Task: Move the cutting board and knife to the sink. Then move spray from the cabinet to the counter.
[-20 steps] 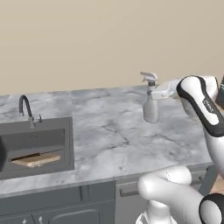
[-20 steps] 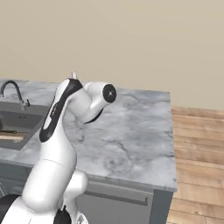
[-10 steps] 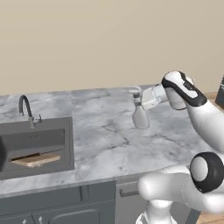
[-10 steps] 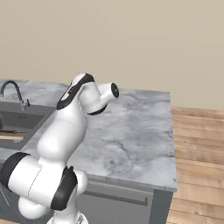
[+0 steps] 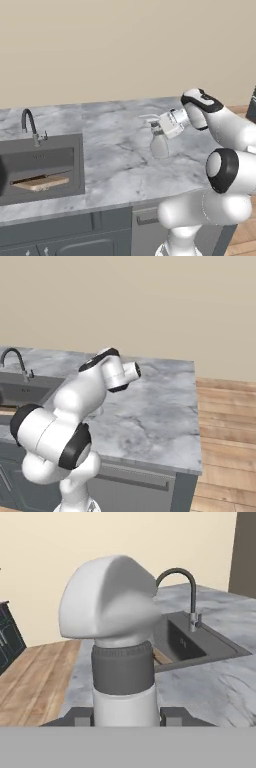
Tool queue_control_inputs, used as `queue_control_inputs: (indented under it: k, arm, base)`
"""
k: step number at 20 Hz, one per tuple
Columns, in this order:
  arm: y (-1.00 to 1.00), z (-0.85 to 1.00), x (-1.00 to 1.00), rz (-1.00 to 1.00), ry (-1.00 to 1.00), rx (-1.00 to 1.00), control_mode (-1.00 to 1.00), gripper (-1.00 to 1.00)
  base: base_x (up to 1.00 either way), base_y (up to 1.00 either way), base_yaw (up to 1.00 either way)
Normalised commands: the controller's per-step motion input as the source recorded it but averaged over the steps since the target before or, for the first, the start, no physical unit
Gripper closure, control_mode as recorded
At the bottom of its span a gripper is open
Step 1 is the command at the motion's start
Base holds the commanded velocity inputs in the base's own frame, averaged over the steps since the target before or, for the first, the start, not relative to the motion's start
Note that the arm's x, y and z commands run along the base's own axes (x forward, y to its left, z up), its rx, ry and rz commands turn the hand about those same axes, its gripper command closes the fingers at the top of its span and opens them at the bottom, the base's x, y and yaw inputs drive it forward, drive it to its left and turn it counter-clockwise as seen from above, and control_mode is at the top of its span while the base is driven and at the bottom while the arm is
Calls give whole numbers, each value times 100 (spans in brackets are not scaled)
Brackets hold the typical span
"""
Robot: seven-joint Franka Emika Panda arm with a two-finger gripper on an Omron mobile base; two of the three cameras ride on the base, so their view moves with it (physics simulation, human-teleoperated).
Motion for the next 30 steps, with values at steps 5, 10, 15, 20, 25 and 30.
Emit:
queue_control_inputs:
  k: [5, 10, 15, 20, 25, 30]
  arm:
    - [0, -28, 0, 5, 0, 13, -100, 100]
    - [0, -9, 0, 2, 0, 11, -100, 100]
    - [0, -4, 0, 1, 0, 0, -100, 100]
    - [0, -18, 0, 1, 0, 0, -100, 100]
    - [0, -24, 0, 2, 0, 0, -100, 100]
    - [0, -22, 0, 2, 0, 3, -100, 100]
  base:
    - [0, 0, 0]
    - [0, 0, 0]
    - [0, 0, 0]
    - [0, 0, 0]
    - [0, 0, 0]
    - [0, 0, 0]
